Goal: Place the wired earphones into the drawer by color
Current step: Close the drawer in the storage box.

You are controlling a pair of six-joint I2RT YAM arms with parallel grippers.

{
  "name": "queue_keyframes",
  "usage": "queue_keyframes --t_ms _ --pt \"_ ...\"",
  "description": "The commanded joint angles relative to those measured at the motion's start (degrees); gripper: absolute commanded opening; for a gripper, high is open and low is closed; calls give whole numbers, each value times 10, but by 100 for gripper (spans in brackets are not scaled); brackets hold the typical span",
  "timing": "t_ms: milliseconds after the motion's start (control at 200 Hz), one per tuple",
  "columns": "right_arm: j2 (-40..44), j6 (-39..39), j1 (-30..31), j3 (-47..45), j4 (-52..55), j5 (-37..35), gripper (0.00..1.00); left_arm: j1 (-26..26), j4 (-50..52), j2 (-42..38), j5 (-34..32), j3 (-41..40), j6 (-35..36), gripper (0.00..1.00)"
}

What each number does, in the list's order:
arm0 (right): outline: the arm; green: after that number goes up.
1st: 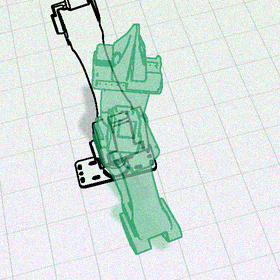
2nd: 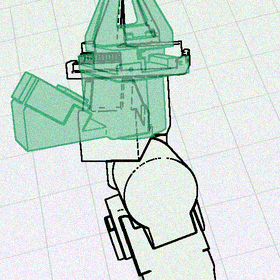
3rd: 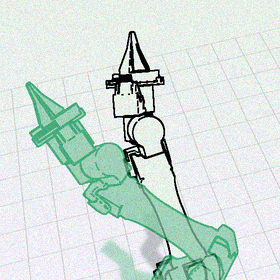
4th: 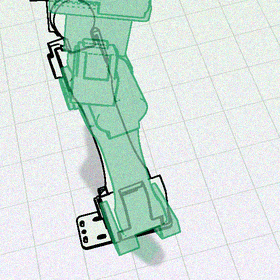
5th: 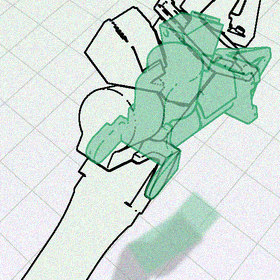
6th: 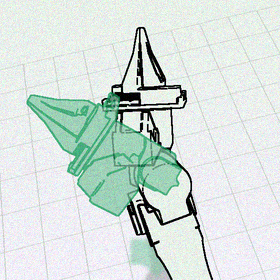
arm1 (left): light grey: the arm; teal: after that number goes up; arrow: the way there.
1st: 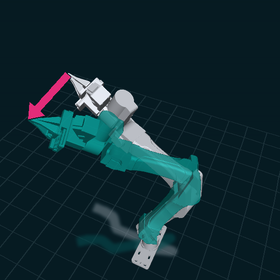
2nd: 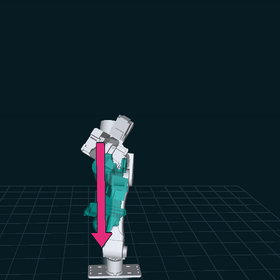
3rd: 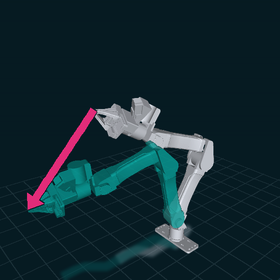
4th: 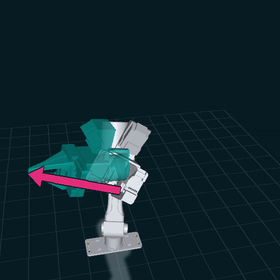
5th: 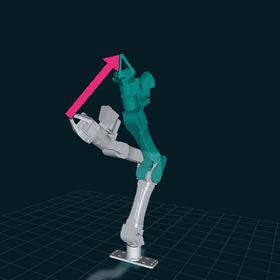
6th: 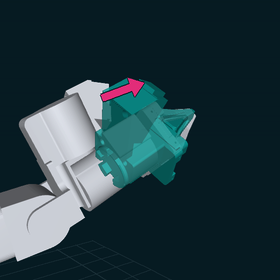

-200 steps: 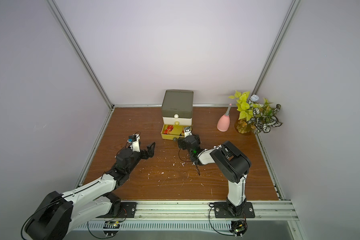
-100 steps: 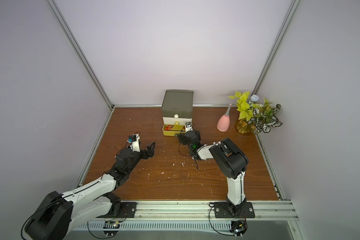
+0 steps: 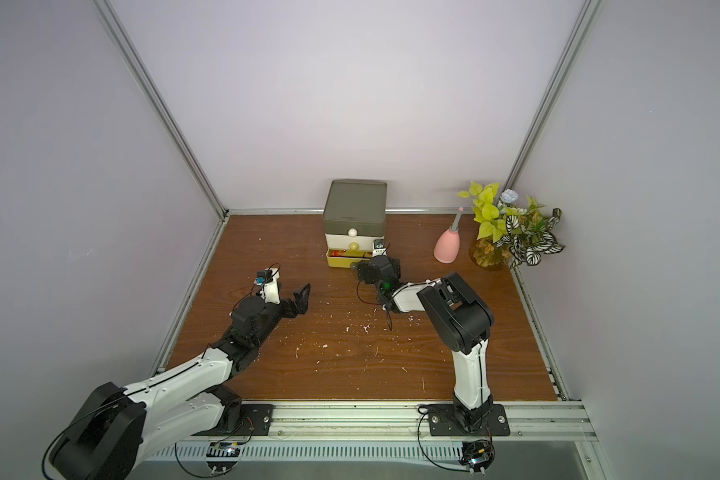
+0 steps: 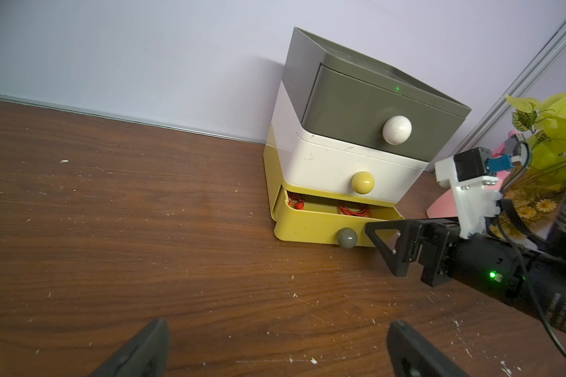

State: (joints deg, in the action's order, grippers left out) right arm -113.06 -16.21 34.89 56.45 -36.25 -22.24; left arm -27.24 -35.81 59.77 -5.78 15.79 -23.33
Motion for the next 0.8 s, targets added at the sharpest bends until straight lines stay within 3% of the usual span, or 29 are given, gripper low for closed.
queue_keyframes --t_ms 0,646,796 --pt "-3 -36 -6 18 -10 -8 99 5 -10 -4 -6 -7 2 99" --pt "-38 -113 -8 47 -35 -32 99 5 -10 -7 -8 -7 2 99" --pt "-45 -119 -8 33 -88 -37 99 5 -12 -11 -9 -10 1 99"
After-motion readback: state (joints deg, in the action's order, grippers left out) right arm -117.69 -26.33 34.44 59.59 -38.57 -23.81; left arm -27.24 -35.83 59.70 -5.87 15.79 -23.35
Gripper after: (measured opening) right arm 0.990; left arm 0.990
